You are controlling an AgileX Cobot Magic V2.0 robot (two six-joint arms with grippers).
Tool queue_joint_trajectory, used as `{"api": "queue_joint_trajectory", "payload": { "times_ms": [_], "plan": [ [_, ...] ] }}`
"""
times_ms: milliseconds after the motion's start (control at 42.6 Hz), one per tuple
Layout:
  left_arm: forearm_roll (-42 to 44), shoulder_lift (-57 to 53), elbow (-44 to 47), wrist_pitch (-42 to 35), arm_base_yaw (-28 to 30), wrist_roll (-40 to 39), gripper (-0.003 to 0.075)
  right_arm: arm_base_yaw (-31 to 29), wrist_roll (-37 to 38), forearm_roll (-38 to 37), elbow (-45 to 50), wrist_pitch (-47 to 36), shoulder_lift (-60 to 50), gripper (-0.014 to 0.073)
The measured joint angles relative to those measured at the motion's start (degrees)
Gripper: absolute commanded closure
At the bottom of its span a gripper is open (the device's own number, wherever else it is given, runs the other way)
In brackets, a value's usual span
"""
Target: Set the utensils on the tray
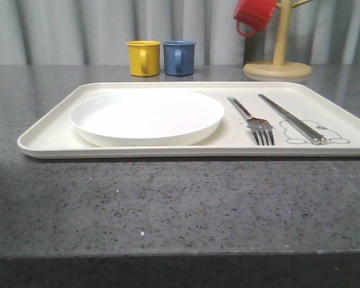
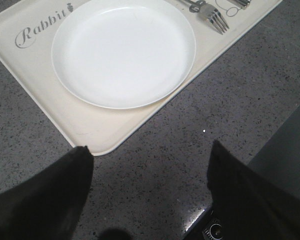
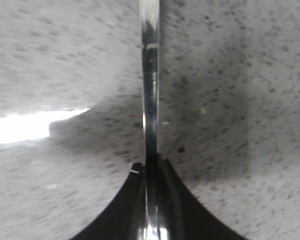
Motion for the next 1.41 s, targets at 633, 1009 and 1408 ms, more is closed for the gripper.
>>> {"api": "queue_joint_trajectory", "payload": {
  "times_ms": [633,1009,1408],
  "plan": [
    [0.0,0.0,0.0,0.0,0.0,0.0,0.0240,18.9,0.2,12.8,-1.4,2.0,-3.8,0.0557],
    [0.0,0.0,0.0,0.0,0.0,0.0,0.0240,19.6,5.5,12.7,-1.4,-1.7,2.2,0.0424],
    [0.0,0.0,0.0,0.0,0.0,0.0,0.0240,19.8,4.7,12.0,-1.4,-5.2,-1.2,0.0230]
  ]
}}
